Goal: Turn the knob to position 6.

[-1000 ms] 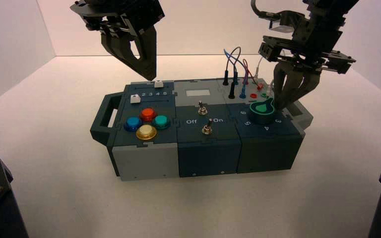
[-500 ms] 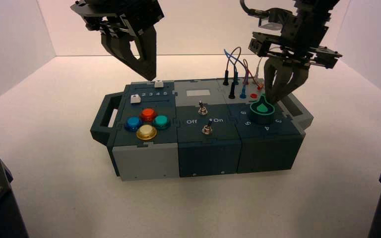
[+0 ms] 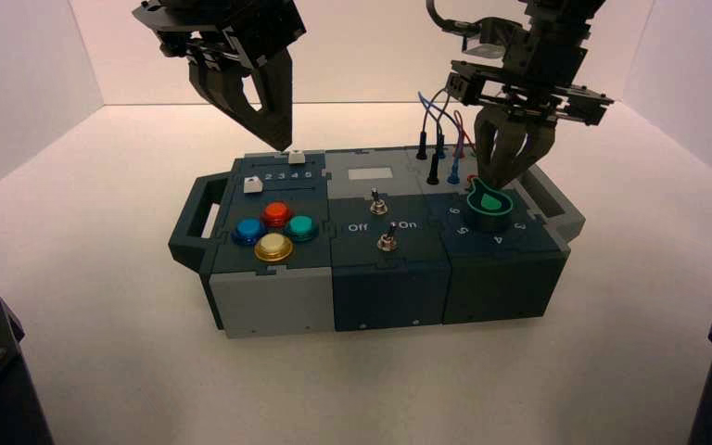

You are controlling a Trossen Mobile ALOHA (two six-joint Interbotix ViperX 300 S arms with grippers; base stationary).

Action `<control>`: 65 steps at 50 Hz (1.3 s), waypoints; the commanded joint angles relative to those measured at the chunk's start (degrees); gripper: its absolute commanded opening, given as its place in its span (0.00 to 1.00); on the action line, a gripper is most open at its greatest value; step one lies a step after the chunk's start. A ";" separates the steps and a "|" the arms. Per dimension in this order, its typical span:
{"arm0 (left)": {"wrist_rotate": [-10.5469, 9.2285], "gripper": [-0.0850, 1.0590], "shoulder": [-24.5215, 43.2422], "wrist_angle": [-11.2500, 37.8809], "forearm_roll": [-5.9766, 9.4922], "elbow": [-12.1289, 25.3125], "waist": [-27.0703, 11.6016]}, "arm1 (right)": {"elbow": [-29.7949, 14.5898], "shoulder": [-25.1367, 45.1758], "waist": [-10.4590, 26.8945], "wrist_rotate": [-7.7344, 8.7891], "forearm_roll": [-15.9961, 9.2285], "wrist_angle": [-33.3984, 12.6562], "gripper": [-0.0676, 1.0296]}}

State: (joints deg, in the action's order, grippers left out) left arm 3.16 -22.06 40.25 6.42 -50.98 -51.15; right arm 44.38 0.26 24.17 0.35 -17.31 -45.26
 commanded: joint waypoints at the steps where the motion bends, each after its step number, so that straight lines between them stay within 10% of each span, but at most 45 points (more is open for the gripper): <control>1: 0.35 0.05 -0.35 -0.18 -0.09 1.67 -0.26 | -1.85 -0.53 0.62 0.18 -0.18 -0.44 0.04; 65: 1.05 0.05 -0.09 0.18 -0.09 1.93 -0.18 | -5.27 2.81 4.22 0.44 0.35 -3.69 0.04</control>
State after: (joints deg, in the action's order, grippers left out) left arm 3.96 -21.45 40.61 6.42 -50.54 -51.15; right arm 40.43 3.78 28.04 0.62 -17.05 -48.96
